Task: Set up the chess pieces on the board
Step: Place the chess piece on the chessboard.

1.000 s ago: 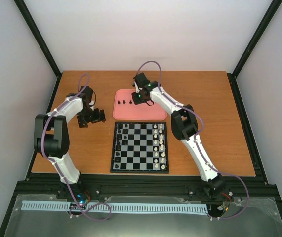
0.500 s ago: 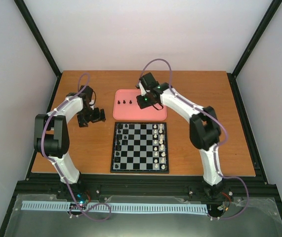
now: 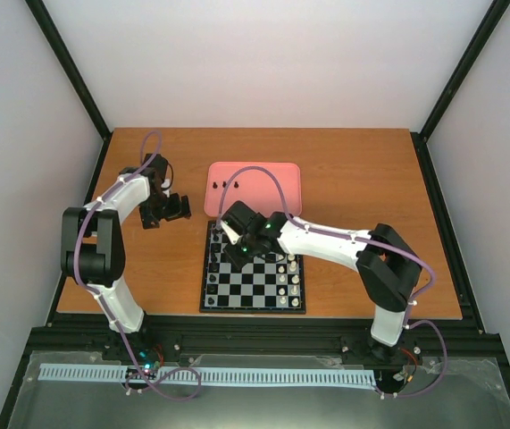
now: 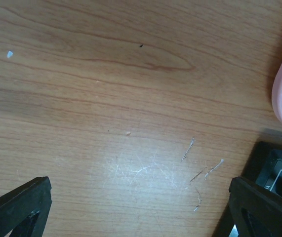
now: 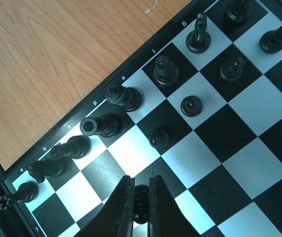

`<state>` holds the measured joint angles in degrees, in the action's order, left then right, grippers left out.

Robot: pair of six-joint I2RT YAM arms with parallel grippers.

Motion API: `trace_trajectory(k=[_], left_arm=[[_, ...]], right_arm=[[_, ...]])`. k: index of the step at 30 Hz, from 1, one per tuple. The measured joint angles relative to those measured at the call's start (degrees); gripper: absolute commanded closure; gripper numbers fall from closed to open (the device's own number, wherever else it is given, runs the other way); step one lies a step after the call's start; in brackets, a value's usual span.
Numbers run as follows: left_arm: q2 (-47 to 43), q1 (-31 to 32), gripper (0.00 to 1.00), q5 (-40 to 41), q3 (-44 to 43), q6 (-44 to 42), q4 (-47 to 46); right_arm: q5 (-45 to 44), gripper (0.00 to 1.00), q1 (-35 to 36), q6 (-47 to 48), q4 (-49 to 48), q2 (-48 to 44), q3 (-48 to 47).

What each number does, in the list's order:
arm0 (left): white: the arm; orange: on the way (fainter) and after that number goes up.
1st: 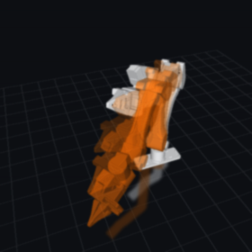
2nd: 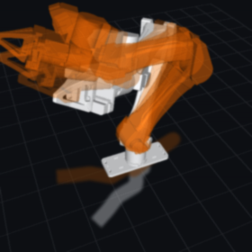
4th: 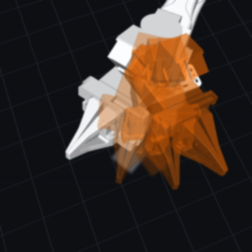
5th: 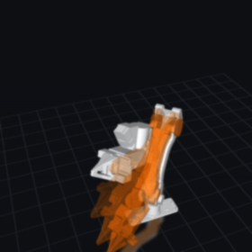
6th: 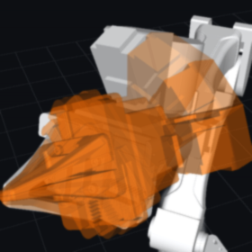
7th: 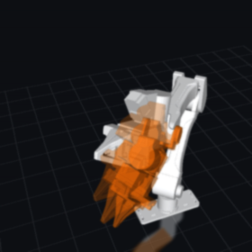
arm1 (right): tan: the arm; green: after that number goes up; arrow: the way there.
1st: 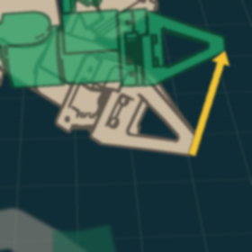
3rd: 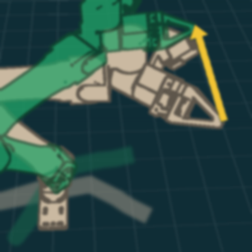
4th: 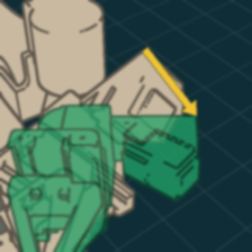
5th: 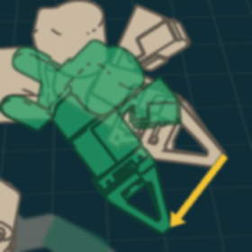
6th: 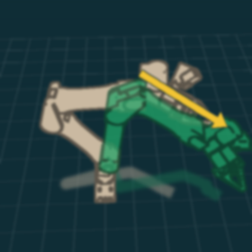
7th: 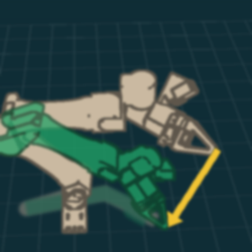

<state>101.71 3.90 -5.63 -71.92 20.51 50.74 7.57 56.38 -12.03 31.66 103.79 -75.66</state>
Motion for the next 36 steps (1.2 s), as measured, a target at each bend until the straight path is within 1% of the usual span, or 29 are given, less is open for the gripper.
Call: trace_trajectory(k=[13, 26, 36], left_arm=[[-1.6, 0.0, 0.0, 0.1, 0.1, 0.0, -0.3], [-1.6, 0.0, 0.0, 0.1, 0.1, 0.0, -0.4], [-1.6, 0.0, 0.0, 0.1, 0.5, 0.0, -0.7]], right_arm=[[0.7, 0.97, 2.5, -0.9, -5.2, 0.5, 1.9], [2.0, 0.97, 3.1, -0.8, -5.8, 5.0, 1.9], [1.9, 0.96, 3.1, -0.6, -7.1, 5.4, 1.9]])
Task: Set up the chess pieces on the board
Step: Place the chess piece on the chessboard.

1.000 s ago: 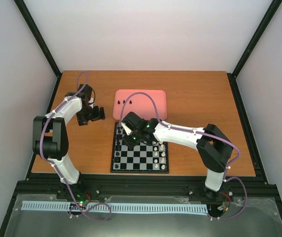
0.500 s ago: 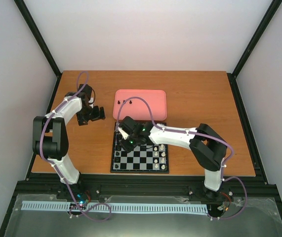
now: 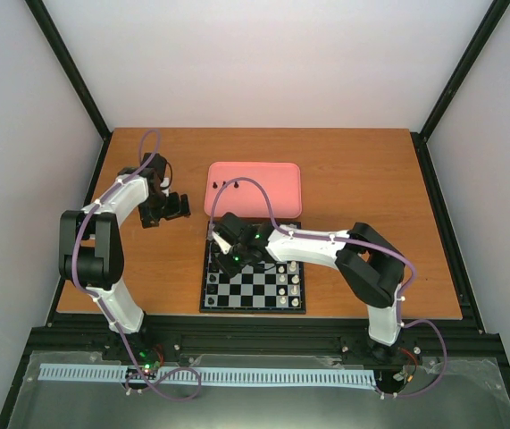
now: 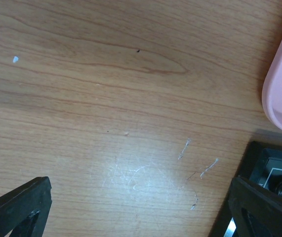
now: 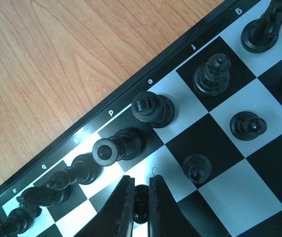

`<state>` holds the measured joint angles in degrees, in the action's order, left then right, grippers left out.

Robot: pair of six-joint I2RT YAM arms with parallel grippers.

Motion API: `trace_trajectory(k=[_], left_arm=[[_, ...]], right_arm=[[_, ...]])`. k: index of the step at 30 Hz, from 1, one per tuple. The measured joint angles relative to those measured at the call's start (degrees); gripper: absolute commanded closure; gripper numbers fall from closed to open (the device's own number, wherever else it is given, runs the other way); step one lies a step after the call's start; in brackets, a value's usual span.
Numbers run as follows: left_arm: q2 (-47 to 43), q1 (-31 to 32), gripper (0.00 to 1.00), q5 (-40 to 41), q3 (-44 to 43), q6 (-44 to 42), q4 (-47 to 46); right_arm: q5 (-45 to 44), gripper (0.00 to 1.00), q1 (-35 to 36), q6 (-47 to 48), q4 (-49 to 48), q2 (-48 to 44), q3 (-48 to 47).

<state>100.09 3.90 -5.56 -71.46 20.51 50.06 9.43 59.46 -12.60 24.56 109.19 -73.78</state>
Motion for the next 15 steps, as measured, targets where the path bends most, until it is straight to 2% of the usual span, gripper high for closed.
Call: trace_trajectory(k=[15], left_arm=[[0.0, 0.0, 0.0, 0.0, 0.3, 0.0, -0.2]], right_arm=[[-2.6, 0.88, 0.0, 0.8, -0.9, 1.9, 0.0]])
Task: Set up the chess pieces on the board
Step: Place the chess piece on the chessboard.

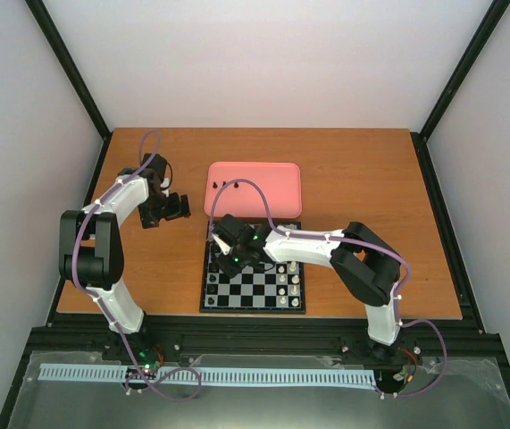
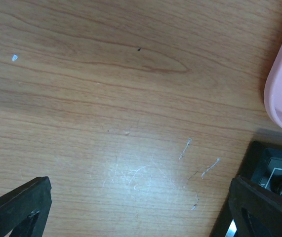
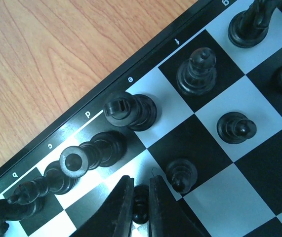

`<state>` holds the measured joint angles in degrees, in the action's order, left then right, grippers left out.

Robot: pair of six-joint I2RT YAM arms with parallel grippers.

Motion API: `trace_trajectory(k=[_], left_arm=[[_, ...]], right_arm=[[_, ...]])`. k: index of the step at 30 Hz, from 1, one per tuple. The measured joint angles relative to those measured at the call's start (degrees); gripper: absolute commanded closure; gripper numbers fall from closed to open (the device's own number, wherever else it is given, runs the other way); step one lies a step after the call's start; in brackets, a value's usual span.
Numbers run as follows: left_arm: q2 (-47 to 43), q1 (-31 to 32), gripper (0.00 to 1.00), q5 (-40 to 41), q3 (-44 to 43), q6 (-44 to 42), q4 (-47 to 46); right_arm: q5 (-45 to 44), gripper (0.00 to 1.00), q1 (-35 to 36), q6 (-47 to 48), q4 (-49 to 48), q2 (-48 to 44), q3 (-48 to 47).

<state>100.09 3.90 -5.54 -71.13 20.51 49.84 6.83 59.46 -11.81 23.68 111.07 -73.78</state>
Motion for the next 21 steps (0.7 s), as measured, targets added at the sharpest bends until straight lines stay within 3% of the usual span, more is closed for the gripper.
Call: trace_trajectory(k=[7, 21], left_arm=[[0.0, 0.0, 0.0, 0.0, 0.2, 0.0, 0.0], [0.0, 0.0, 0.0, 0.0, 0.2, 0.0, -0.1]], right_arm=[[0.0, 0.71, 0.0, 0.5, 0.0, 0.6, -0.5], [-0.3, 0.66, 0.0, 1.8, 1.6, 0.3, -0.9]])
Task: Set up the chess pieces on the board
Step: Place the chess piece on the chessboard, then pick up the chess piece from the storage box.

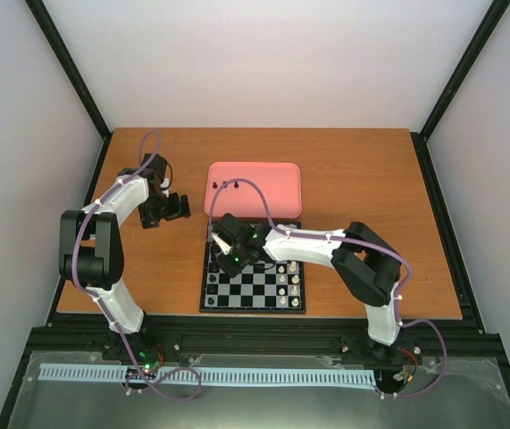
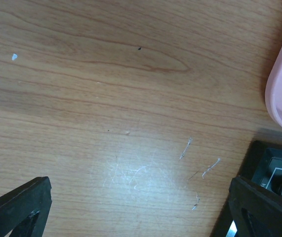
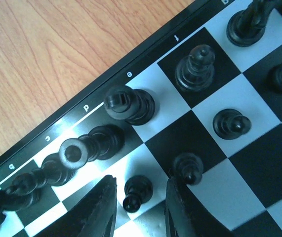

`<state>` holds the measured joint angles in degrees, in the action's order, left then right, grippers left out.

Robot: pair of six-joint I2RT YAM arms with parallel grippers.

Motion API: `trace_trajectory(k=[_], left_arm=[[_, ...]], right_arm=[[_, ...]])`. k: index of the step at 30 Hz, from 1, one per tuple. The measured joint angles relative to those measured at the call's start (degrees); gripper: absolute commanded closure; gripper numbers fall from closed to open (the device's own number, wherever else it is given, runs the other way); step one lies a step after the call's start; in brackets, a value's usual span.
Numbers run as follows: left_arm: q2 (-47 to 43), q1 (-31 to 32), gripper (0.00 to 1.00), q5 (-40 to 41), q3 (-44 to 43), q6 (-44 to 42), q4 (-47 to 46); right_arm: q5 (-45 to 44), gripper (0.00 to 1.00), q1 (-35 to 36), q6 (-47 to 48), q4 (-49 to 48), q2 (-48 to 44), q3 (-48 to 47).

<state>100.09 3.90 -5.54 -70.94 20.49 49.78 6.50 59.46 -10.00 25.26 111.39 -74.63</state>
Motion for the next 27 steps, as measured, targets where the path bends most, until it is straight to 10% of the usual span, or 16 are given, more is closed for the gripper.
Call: trace_trajectory(k=[15, 27], left_arm=[[0.0, 0.0, 0.0, 0.0, 0.0, 0.0, 0.0], [0.0, 0.0, 0.0, -0.1, 0.0, 0.0, 0.0]], right_arm=[[-4.9, 0.61, -3.5, 1.2, 9.3, -8.3, -11.2], [-5.6, 0.63, -21.7, 1.7, 13.1, 21.4, -44.8]])
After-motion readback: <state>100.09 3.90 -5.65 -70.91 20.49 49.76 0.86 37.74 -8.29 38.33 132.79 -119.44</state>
